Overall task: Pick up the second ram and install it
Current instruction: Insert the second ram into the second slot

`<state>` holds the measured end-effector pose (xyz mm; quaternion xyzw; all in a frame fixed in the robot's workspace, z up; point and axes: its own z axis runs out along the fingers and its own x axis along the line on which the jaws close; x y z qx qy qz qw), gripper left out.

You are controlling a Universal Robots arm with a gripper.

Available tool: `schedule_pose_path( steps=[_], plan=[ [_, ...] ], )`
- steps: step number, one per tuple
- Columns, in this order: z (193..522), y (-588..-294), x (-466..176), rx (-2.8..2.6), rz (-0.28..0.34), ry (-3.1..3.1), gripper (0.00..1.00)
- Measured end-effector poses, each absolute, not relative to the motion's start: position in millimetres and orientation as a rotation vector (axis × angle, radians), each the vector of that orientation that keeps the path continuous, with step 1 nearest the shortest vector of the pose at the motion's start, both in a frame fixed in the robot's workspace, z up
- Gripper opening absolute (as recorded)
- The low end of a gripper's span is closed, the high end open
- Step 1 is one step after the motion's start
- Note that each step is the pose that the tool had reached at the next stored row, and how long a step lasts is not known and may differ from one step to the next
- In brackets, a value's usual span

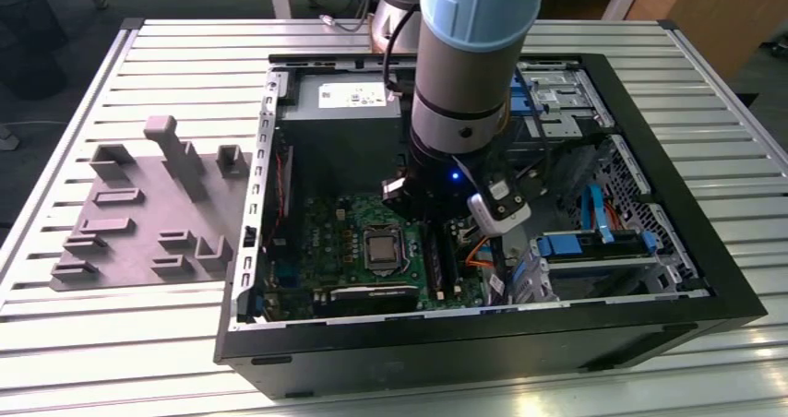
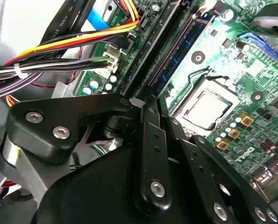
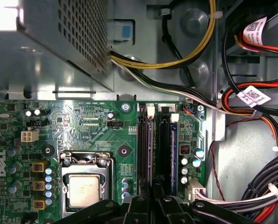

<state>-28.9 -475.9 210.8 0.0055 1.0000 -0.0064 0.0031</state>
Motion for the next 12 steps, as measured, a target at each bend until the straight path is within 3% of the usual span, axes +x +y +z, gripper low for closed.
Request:
schedule_pose_path(
  steps=[10,11,12],
  plan=[
    [210.6,-475.9,-28.9,0.017,-0.02,3.136,0.15],
    [210.6,-475.9,-28.9,0.017,-0.02,3.136,0.21],
    [210.7,-475.9,-28.9,0.017,-0.02,3.136,0.21]
  ],
)
